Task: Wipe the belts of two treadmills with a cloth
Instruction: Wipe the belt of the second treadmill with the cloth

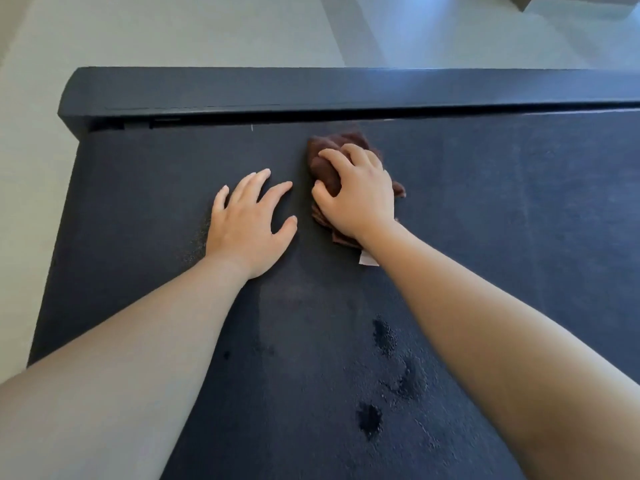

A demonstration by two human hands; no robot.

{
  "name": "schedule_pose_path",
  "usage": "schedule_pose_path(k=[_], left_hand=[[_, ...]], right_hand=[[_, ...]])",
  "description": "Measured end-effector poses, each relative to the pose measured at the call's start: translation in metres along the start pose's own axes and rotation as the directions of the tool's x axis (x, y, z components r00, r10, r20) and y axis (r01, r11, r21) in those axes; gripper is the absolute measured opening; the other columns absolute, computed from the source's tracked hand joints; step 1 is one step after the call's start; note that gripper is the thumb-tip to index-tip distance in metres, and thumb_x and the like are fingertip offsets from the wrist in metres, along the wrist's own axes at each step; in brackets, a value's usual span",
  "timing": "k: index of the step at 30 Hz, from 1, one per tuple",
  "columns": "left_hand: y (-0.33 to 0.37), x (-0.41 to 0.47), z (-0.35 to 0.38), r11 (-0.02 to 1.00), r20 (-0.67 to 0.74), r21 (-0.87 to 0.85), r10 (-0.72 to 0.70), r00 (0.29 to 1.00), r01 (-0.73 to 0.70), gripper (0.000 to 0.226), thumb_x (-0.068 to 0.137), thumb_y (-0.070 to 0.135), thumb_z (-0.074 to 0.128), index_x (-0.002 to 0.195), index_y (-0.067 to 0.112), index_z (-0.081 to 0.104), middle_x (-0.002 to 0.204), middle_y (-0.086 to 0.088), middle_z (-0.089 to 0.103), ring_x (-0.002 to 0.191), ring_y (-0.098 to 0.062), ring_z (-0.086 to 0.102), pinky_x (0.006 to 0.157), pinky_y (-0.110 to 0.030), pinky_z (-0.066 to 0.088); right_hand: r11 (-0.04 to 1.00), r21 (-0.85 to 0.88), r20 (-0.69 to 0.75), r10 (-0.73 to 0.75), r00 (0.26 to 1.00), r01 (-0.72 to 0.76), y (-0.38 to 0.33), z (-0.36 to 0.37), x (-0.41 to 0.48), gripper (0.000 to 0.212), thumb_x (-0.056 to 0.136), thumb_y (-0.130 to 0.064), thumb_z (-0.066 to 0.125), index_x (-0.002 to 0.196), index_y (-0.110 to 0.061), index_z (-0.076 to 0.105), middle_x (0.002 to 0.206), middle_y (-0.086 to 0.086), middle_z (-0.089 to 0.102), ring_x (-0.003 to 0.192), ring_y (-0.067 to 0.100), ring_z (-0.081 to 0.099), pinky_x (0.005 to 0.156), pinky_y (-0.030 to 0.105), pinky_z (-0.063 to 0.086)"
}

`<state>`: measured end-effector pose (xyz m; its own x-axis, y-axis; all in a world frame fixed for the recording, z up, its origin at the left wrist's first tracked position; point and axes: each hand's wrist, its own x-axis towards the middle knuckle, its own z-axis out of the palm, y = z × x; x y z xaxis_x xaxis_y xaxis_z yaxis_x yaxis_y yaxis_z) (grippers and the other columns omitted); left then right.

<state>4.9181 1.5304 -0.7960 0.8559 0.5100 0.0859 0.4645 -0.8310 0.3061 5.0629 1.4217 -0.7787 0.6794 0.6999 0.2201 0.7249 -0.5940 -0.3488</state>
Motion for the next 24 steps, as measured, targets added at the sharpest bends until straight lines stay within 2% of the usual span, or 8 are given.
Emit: schedule_pose_path(k=[4,8,11,16,21,24], left_hand=[[0.001,-0.004,-0.002,1.0,-0.006,0.002,0.021,1.0,-0.021,0.049,0.093,0.041,0.041,0.141,0.03,0.036,0.154,0.0,0.024,0.142,-0.017,0.016,0.115,-0.043,0.009],[-0.002,-0.019,-0.008,1.0,0.024,-0.004,0.03,0.999,-0.03,0.047,0.096,0.033,0.038,0.142,0.024,0.036,0.153,-0.001,0.025,0.142,-0.019,0.018,0.114,-0.043,0.013],[-0.008,-0.057,-0.016,0.999,0.013,0.015,-0.037,0.999,0.037,0.047,0.096,0.031,0.039,0.142,0.024,0.036,0.153,-0.001,0.025,0.142,-0.02,0.018,0.115,-0.044,0.016],[-0.005,-0.116,-0.019,0.982,-0.031,0.036,-0.185,0.982,0.186,0.047,0.096,0.03,0.039,0.142,0.025,0.036,0.153,-0.001,0.026,0.142,-0.02,0.018,0.114,-0.04,0.015],[-0.002,-0.118,-0.017,0.979,-0.137,0.033,-0.195,0.971,0.201,0.044,0.092,0.03,0.044,0.136,0.028,0.045,0.147,0.0,0.036,0.137,-0.018,0.03,0.108,-0.041,0.024],[-0.004,-0.117,-0.015,0.981,-0.146,0.023,-0.189,0.971,0.195,0.044,0.092,0.032,0.044,0.136,0.025,0.045,0.147,0.001,0.037,0.136,-0.017,0.03,0.108,-0.041,0.024]], right_hand=[[1.0,0.017,-0.021,-0.003,1.0,0.003,-0.007,-0.015,-0.082,0.046,0.084,-0.047,0.049,0.126,-0.029,0.055,0.131,0.002,0.051,0.119,0.026,0.045,0.099,0.048,0.039],[0.992,0.078,-0.07,-0.092,0.993,0.097,-0.016,-0.018,-0.137,0.044,0.081,-0.048,0.049,0.12,-0.03,0.059,0.128,0.0,0.054,0.119,0.024,0.048,0.095,0.045,0.041],[0.988,0.123,-0.067,-0.082,0.994,0.09,-0.021,-0.016,-0.123,0.043,0.08,-0.046,0.052,0.118,-0.03,0.062,0.125,0.0,0.057,0.118,0.024,0.047,0.097,0.049,0.04],[0.989,0.124,0.065,-0.085,0.994,0.076,-0.041,-0.004,-0.051,0.044,0.086,-0.046,0.051,0.127,-0.03,0.055,0.135,0.002,0.05,0.126,0.027,0.039,0.105,0.05,0.031],[0.992,0.096,0.013,-0.085,0.996,0.083,-0.043,0.005,-0.052,0.043,0.086,-0.044,0.05,0.125,-0.027,0.055,0.133,0.006,0.051,0.123,0.029,0.041,0.101,0.049,0.03],[0.992,0.092,0.014,-0.082,0.997,0.081,-0.05,0.003,-0.074,0.042,0.086,-0.043,0.052,0.125,-0.026,0.055,0.132,0.005,0.051,0.122,0.029,0.041,0.101,0.049,0.03]])
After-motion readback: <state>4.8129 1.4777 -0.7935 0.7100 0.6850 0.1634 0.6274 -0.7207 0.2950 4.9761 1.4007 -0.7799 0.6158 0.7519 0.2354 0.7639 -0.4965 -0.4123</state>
